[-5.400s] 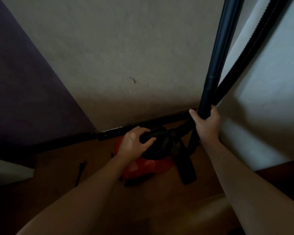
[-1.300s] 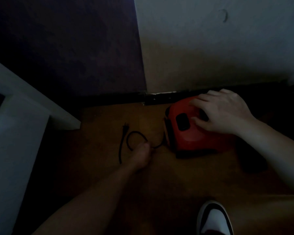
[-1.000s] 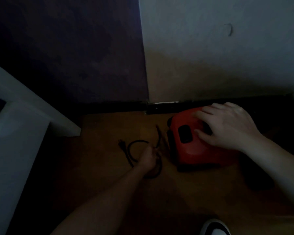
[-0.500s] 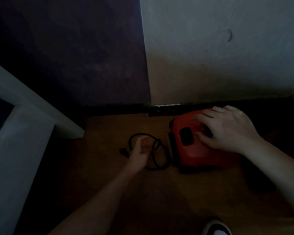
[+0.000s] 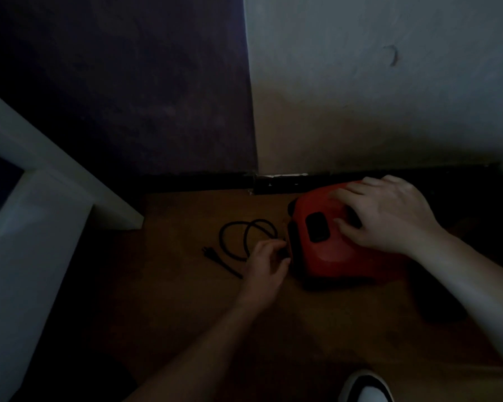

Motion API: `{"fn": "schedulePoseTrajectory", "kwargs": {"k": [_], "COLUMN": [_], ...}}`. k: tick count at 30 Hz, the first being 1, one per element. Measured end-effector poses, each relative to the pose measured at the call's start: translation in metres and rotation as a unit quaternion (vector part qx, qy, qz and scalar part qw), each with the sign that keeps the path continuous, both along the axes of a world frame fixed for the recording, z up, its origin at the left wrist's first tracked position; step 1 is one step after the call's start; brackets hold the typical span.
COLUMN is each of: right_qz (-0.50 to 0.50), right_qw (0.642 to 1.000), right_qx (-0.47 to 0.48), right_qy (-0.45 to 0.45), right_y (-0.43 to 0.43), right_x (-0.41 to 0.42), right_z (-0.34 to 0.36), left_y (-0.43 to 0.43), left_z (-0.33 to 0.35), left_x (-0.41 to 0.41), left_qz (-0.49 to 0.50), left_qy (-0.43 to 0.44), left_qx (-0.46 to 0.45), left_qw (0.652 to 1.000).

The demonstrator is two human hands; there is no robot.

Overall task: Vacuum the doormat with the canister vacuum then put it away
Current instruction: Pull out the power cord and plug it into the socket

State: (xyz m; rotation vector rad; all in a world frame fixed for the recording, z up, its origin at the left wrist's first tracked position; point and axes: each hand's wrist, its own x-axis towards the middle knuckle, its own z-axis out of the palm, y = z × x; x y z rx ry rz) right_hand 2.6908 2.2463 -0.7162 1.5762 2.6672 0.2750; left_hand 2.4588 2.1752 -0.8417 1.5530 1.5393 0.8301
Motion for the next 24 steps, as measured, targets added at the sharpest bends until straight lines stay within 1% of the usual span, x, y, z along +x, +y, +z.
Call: {"fn": "schedulePoseTrajectory", "kwargs": {"k": [1, 2, 3, 4, 8, 11, 13, 16, 19, 24], "right_qz": [0.001, 0.001, 0.001, 0.001, 0.004, 0.005, 0.002, -0.002, -0.004, -0.005], "right_qw": [1.0, 1.0, 1.0, 1.0, 1.0, 1.0, 1.0, 1.0, 1.0, 1.0], "right_qx": [0.0, 0.0, -0.001, -0.001, 0.002, 0.005, 0.002, 0.002, 0.004, 0.009], "right_qy": [-0.001, -0.002, 0.0, 0.003, 0.006, 0.008, 0.0, -0.002, 0.0, 0.003], "right_y": [0.0, 0.0, 0.0, 0.0, -0.001, 0.0, 0.001, 0.003, 0.002, 0.002], "right_x": [0.0, 0.0, 0.0, 0.0, 0.0, -0.001, -0.001, -0.001, -0.001, -0.001], "right_z": [0.0, 0.0, 0.0, 0.0, -0.001, -0.002, -0.002, -0.004, -0.005, -0.004], "left_y": [0.001, 0.002, 0.004, 0.006, 0.015, 0.025, 0.033, 0.043, 0.054, 0.069], "left_z": [-0.004, -0.009, -0.015, -0.02, -0.032, -0.039, -0.042, -0.042, -0.043, -0.045], "left_x": [0.005, 0.009, 0.012, 0.014, 0.017, 0.018, 0.018, 0.018, 0.019, 0.019], "left_qz": [0.016, 0.034, 0.055, 0.068, 0.07, 0.052, 0.061, 0.093, 0.115, 0.119], "left_qy": [-0.043, -0.077, -0.088, -0.073, 0.05, 0.087, 0.086, 0.037, 0.0, -0.112], "left_qx": [-0.064, -0.108, -0.137, -0.144, -0.124, -0.091, -0.093, -0.125, -0.119, -0.172], "left_qw": [0.997, 0.991, 0.985, 0.985, 0.989, 0.991, 0.99, 0.987, 0.986, 0.971]}}
